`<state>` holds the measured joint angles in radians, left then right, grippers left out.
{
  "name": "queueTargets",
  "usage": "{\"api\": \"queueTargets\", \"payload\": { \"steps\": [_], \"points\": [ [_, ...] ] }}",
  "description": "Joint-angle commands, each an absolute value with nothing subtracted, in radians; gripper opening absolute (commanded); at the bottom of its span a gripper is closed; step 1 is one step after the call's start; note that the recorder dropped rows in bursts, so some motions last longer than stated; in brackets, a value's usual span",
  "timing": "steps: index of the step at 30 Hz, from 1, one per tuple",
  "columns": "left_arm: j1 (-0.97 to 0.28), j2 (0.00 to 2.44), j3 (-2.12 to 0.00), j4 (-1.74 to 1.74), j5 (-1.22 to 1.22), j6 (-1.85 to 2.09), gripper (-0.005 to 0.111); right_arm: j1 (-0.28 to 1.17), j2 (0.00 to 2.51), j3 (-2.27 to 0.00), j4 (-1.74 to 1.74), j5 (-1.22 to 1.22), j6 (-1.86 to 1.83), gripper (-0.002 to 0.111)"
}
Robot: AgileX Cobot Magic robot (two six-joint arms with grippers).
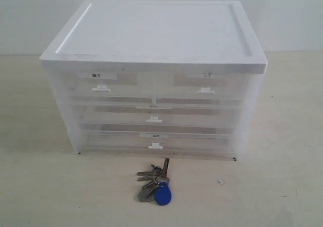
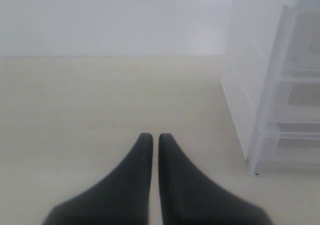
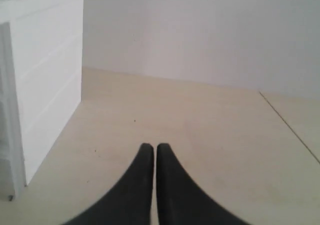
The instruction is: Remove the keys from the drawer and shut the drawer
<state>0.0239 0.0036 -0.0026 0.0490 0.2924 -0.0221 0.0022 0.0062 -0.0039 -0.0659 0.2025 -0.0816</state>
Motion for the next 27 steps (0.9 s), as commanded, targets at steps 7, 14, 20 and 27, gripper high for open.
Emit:
{"api": "queueTargets", "payload": {
  "steps": [7,14,20,27],
  "points": [
    [0.029,0.0,0.0,0.046,0.289,-0.03,0.004,-0.012,0.0,0.0,-0.057,0.332,-0.008,0.0],
    [0.029,0.0,0.0,0.046,0.289,-0.03,0.004,-0.012,0.0,0.0,-0.057,0.33,0.057,0.0],
    [0.029,0.0,0.0,0.046,0.289,-0.03,0.004,-0.012,0.0,0.0,-0.057,0.33,0.057,0.0],
    [0.029,0.0,0.0,0.046,0.289,-0.03,0.004,-0.012,0.0,0.0,-0.057,0.33,0.057,0.0]
  ]
}}
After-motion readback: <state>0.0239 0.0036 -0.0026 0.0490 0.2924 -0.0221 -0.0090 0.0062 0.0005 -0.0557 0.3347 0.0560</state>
